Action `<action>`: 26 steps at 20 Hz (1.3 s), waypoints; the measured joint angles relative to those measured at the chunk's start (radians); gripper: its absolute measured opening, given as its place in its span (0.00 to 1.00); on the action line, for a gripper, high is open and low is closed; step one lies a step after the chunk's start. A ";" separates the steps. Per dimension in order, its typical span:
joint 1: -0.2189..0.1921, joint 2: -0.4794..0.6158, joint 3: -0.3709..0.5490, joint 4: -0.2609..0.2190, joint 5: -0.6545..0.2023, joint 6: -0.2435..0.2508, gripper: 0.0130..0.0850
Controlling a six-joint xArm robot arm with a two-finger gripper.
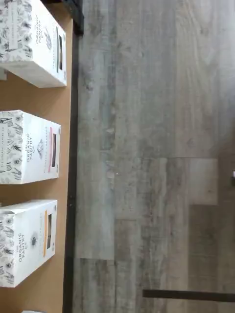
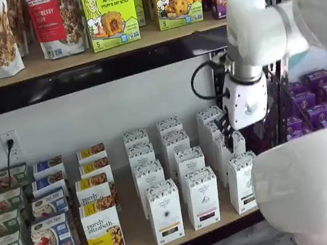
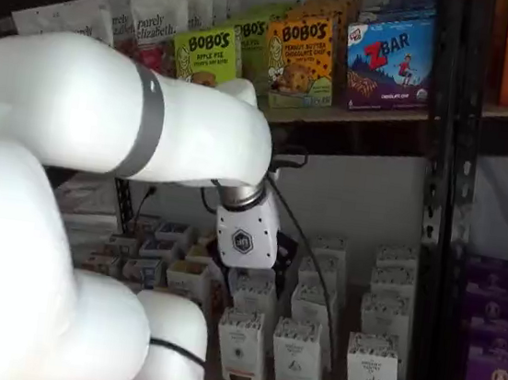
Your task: Pick up the white box with a green strip in the middle, on the bottom shelf, the sixth box from the left
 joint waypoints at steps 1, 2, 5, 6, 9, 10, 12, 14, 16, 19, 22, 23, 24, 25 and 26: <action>0.001 0.022 0.015 0.004 -0.049 -0.001 1.00; 0.000 0.045 0.022 0.008 -0.085 -0.004 1.00; -0.005 0.146 0.031 0.011 -0.196 -0.008 1.00; -0.005 0.191 0.028 0.001 -0.234 -0.001 1.00; -0.005 0.324 0.003 -0.033 -0.319 0.027 1.00; -0.005 0.375 -0.007 -0.032 -0.356 0.027 1.00; -0.013 0.471 -0.025 -0.029 -0.439 0.018 1.00; -0.026 0.558 -0.050 -0.049 -0.507 0.025 1.00; -0.043 0.653 -0.082 -0.012 -0.577 -0.025 1.00; -0.081 0.780 -0.146 -0.040 -0.633 -0.035 1.00; -0.116 0.905 -0.220 -0.019 -0.666 -0.091 1.00; -0.126 0.939 -0.241 -0.013 -0.674 -0.108 1.00; -0.134 0.967 -0.260 -0.005 -0.680 -0.124 1.00; -0.143 1.005 -0.285 0.016 -0.690 -0.154 1.00; -0.150 1.031 -0.304 0.032 -0.698 -0.176 1.00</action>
